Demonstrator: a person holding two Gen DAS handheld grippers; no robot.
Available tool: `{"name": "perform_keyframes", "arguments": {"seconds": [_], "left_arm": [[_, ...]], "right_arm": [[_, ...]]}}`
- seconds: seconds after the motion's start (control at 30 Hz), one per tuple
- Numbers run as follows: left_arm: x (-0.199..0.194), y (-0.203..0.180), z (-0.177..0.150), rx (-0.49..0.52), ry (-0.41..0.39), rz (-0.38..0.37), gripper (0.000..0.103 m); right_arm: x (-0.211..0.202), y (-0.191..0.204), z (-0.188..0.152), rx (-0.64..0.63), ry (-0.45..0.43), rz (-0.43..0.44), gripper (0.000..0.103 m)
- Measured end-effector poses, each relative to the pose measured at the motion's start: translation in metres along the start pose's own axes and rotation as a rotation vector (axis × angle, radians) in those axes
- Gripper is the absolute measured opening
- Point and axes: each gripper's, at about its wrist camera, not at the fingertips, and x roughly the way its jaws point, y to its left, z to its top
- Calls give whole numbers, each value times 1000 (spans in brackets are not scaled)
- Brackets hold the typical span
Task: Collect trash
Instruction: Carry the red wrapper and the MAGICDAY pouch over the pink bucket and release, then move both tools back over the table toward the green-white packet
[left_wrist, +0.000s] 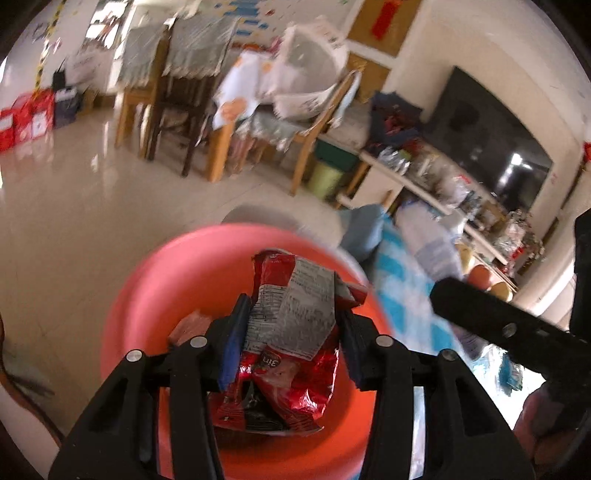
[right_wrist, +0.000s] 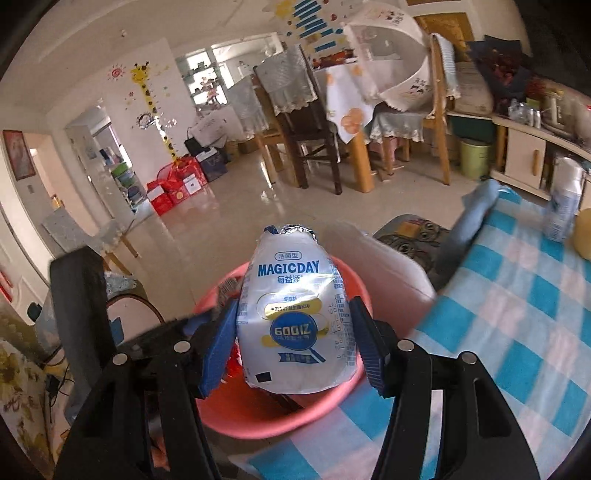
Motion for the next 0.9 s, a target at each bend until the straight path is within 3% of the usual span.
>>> {"name": "perform_keyframes", "arguments": {"seconds": [0.1,0.17,0.2,0.43,0.7,0.8,0.9], "left_arm": [[4,10,-2,-8,27,20,68],[0,10,-1,13,25,38,83],[-4,10,0,20,11,53,84],[-26,9,-1,62,-40,55,86],[-52,-20,-8,188,-182,8,92],[-60,-32,-12,220,-222,-18,92],[-62,-44,-16,241,-207,-42,92]], "right_arm": [[8,-2,-3,17,8,-30,79],[5,-14,-10,67,-8,-29,83],[1,-19,-13,86,-13,-43,88],[-27,-45,-40,111,-23,-132,89],[-59,-69,-71,105,-44,-224,89],[-76,-74,-80,80,-68,-265,94],[-90,-75,-87,50,-82,-316,98]]}}
